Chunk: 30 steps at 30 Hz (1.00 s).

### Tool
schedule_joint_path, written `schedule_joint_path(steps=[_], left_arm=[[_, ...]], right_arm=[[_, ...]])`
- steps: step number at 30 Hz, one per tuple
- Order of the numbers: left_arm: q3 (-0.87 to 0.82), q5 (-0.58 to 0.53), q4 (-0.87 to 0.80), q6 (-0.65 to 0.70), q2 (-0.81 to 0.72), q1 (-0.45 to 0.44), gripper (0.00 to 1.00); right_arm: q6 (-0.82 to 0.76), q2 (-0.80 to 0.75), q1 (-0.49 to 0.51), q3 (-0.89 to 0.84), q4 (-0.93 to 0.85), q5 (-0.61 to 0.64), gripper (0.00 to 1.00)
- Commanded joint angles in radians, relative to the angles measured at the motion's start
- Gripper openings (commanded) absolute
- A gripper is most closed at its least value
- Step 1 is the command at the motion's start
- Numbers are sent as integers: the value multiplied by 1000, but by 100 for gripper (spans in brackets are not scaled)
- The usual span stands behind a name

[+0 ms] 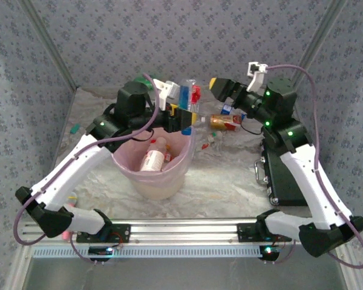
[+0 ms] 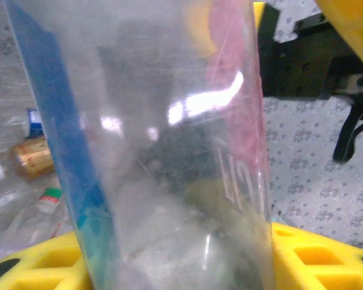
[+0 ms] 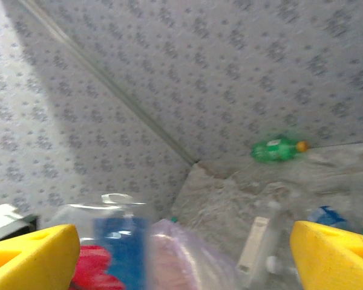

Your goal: Put the plastic bottles in the bin

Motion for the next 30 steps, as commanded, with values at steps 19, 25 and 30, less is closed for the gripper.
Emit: schedule_joint_path(steps=[19, 25, 30], left_arm=[[57, -338, -784, 74, -73, 51, 0], [-12, -406, -805, 94, -32, 51, 0], [-63, -409, -776, 110, 6, 53, 0]], right_arm=[[-122, -48, -123, -185, -147, 81, 91], [-133, -46, -134, -208, -158, 81, 91], [-148, -45, -140, -208, -166, 87, 91]])
